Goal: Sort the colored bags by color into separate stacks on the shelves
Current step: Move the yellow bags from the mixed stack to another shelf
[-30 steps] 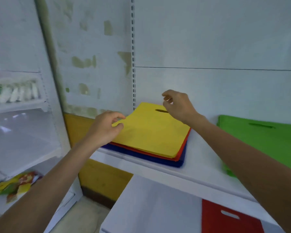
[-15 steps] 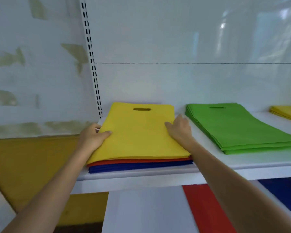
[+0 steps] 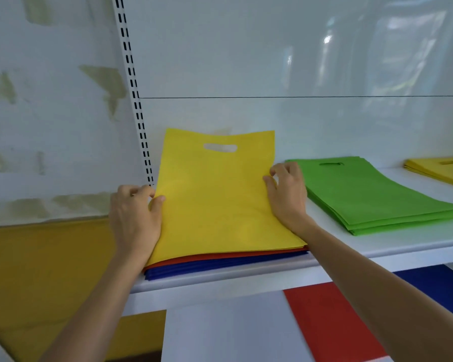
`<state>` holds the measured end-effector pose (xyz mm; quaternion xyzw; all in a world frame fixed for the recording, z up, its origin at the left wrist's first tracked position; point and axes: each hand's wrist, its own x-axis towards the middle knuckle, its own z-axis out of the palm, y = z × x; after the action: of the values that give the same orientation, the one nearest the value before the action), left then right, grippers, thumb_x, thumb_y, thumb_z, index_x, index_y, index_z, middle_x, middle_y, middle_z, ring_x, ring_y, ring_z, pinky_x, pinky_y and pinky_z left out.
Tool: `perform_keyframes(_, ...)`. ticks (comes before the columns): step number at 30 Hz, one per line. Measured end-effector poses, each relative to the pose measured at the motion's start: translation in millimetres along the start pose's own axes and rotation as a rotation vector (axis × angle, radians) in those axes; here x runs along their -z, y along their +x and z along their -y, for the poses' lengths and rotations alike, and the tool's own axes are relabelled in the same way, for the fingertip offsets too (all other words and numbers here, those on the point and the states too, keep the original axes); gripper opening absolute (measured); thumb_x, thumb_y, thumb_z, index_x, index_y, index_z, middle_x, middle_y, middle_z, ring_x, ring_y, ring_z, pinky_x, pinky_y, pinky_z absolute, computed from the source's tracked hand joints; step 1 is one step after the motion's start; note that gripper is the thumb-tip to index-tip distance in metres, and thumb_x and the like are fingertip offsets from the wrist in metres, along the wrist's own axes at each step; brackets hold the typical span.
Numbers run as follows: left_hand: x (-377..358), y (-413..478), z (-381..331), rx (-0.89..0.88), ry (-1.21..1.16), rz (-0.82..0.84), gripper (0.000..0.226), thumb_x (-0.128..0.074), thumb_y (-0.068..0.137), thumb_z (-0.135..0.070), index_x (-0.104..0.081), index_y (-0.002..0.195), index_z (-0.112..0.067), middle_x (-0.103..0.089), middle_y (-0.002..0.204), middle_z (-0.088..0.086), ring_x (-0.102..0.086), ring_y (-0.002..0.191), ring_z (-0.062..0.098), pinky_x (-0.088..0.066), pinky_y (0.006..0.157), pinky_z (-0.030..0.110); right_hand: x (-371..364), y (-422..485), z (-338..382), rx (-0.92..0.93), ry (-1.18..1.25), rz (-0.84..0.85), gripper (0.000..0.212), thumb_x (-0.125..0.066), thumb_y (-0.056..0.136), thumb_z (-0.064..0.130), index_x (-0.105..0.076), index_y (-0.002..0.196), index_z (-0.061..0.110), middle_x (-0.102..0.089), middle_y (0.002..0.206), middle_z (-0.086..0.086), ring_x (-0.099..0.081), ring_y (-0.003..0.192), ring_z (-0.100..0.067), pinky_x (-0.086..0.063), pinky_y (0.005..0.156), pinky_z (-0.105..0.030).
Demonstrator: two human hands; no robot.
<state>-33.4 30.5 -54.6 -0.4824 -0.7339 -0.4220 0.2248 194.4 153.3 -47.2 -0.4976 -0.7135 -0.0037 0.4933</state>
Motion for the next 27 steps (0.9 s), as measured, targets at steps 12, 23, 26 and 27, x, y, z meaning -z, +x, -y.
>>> perform_keyframes(12,12,-12,-134,-0.214,-0.312,0.132,0.012,-0.057,0.089,-0.012,-0.064,0.097,-0.007,-0.067,0.094,0.01,-0.06,0.09,0.029,-0.041,0.069,0.033,152,6,-71,-0.068,0.101,-0.16,0.02,-0.06,0.088,0.01,-0.051,0.104,0.001,-0.043,0.063,-0.002,-0.039,0.058,-0.021,-0.02,0.057,-0.028)
perform_keyframes(23,-71,-157,-435,-0.407,-0.786,0.631,0.036,-0.058,0.086,-0.009,-0.059,0.122,-0.006,-0.058,0.125,0.012,-0.054,0.114,0.024,-0.037,0.092,0.025,438,-62,-286,-0.316,-0.394,-0.226,0.031,-0.053,0.084,0.0,-0.062,0.114,0.003,-0.062,0.114,-0.015,-0.055,0.098,-0.03,-0.032,0.086,-0.025)
perform_keyframes(26,-87,-197,-486,-0.441,-0.865,0.725,0.038,-0.057,0.088,-0.011,-0.055,0.126,-0.008,-0.055,0.127,0.009,-0.052,0.114,0.022,-0.039,0.093,0.027,488,-85,-323,-0.376,-0.424,-0.267,0.03,-0.054,0.085,0.001,-0.062,0.114,0.004,-0.062,0.102,-0.014,-0.046,0.083,-0.018,-0.028,0.073,-0.017)
perform_keyframes(27,-92,-210,-505,-0.453,-0.876,0.77,0.039,-0.056,0.089,-0.012,-0.053,0.128,-0.009,-0.054,0.127,0.008,-0.052,0.114,0.022,-0.04,0.094,0.028,504,-93,-335,-0.406,-0.439,-0.279,0.029,-0.054,0.085,0.001,-0.062,0.113,0.004,-0.059,0.095,-0.012,-0.044,0.08,-0.016,-0.026,0.069,-0.016)
